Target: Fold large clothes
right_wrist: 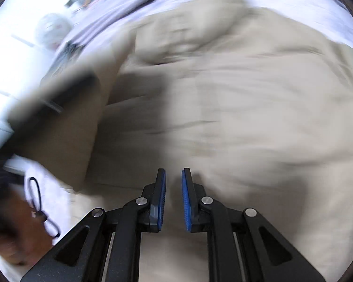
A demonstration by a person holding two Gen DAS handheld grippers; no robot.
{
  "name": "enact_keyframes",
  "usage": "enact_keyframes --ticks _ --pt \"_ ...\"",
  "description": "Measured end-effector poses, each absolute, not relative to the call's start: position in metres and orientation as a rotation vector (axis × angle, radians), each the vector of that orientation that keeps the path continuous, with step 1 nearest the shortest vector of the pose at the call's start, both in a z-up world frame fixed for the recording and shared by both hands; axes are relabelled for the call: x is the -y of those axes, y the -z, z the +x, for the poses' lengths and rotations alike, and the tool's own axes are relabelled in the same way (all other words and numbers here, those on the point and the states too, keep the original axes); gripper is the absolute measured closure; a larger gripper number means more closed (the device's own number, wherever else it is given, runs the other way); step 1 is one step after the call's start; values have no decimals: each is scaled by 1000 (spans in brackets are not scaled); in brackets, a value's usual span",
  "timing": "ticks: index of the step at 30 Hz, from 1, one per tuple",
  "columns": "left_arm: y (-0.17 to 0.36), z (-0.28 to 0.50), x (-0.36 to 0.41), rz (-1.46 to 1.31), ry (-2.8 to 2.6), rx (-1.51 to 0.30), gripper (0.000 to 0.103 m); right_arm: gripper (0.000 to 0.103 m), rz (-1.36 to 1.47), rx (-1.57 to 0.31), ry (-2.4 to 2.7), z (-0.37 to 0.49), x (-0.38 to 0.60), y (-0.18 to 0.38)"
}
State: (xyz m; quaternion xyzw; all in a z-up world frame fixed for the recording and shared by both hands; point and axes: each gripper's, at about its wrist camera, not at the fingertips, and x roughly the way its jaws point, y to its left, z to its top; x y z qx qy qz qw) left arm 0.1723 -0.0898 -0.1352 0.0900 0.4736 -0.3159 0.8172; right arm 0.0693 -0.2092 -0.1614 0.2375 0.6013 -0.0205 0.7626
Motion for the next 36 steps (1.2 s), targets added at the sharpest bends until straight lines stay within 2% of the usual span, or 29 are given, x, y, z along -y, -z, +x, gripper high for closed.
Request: enact_keyframes --ticks 3,5,6,7,8,12,14,15,16,18,21,23,24,25,28,29,30,31,32,33,36 --pt "175 161 106 278 626 -1098 96 88 557 -1320 89 55 235 167" --pt "181 153 104 305 608 -1081 84 88 601 -1318 84 51 241 172" --pt "180 148 99 301 620 -1075 53 88 614 -1316 81 53 240 174" --pt "178 145 97 291 633 -1070 13 88 625 -1315 79 56 240 179" --pt "171 140 95 282 633 -1047 1 88 633 -1313 78 59 239 179" --pt "156 124 88 290 630 -1006 0 87 630 -1322 79 46 251 176" --pt "139 116 67 235 647 -1000 0 80 597 -1325 74 55 246 171" --pt "133 115 55 203 644 -990 0 62 577 -1321 68 52 248 163" --pt "127 121 39 174 631 -983 0 37 541 -1310 62 48 246 155" --pt "115 127 0 123 559 -965 0 11 438 -1265 50 49 234 136" --pt "116 148 -62 51 436 -994 0 10 212 -1195 -40 60 193 113" --pt "126 168 -93 17 349 -1018 15 10 55 -1175 -95 74 159 109" --pt "133 176 -107 -3 309 -1049 29 10 -22 -1165 -119 75 145 109" --pt "142 187 -118 -32 278 -1078 36 10 -104 -1159 -136 81 126 112" --pt "167 201 -140 -112 202 -1127 37 10 -277 -1139 -159 99 83 125" --pt "176 204 -137 -108 184 -1136 37 10 -311 -1124 -151 109 72 128" --pt "183 205 -135 -99 167 -1143 37 17 -331 -1111 -134 102 71 127" --pt "189 205 -132 -90 159 -1149 37 51 -325 -1096 -108 109 74 126" --pt "193 204 -128 -80 155 -1151 37 80 -274 -1091 -95 114 84 122" --pt "195 202 -124 -67 155 -1151 37 98 -199 -1094 -78 107 100 113" --pt "202 199 -117 -33 154 -1152 37 99 -17 -1050 23 97 152 101"
